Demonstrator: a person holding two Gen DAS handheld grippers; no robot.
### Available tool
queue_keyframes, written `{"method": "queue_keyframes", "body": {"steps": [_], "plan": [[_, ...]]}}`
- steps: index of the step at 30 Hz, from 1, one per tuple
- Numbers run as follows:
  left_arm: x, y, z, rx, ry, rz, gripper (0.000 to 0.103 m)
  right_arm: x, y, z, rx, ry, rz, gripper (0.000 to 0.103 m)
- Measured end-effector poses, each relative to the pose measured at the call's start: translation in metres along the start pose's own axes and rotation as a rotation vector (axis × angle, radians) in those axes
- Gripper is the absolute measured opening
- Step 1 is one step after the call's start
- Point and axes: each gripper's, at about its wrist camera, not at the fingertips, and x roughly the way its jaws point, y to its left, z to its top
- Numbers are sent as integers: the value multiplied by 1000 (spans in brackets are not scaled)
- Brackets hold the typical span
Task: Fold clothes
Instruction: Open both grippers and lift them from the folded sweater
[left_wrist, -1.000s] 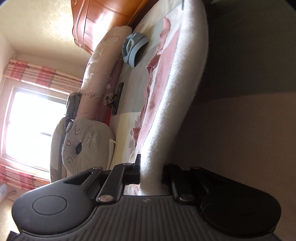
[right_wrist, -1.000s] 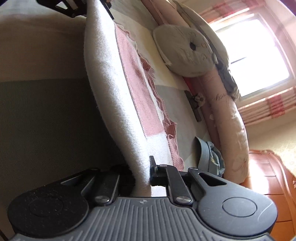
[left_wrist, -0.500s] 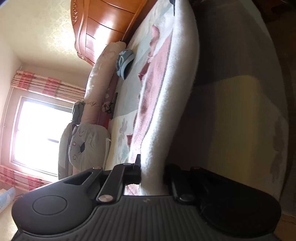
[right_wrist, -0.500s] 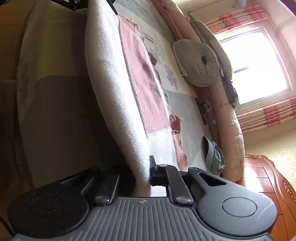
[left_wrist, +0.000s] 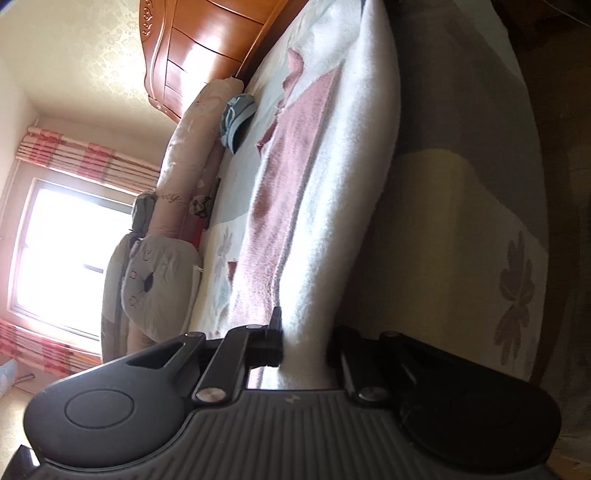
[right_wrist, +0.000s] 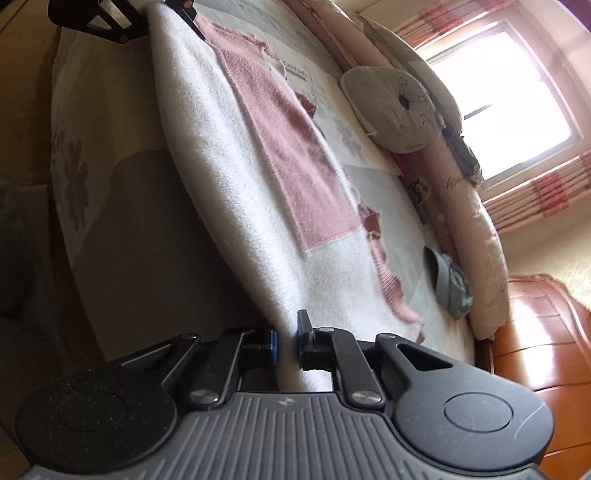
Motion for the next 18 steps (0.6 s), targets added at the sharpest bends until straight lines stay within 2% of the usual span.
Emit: {"method": "queue_keyframes", "body": {"steps": [2, 4, 8, 10, 11, 13, 14, 16, 18], "plan": [[-9, 1, -4, -36, 5, -18, 12, -8, 2, -6, 32, 3, 20, 15], [-23, 6, -10, -91, 4, -78, 17, -18, -1, -17, 94, 7, 47, 17], [-55, 28, -27, -258, -3, -208, 17, -41, -15, -43, 238, 26, 90, 18], [-64, 46, -35, -359, -8, -222, 17, -52, -27, -53, 331, 10, 117, 21], [-66, 56, -37, -416, -18, -218, 17, -57, -35, -56, 387, -15, 123, 24], [-60, 73, -38, -529, -42, -212, 17, -61, -51, -57, 490, -69, 123, 36], [-56, 79, -39, -585, -54, -211, 17, -57, -59, -55, 534, -92, 115, 38], [-43, 82, -41, -688, -65, -270, 25, -41, -69, -50, 616, -117, 112, 41], [-29, 85, -43, -791, -75, -335, 25, -22, -72, -53, 698, -103, 138, 41]]}}
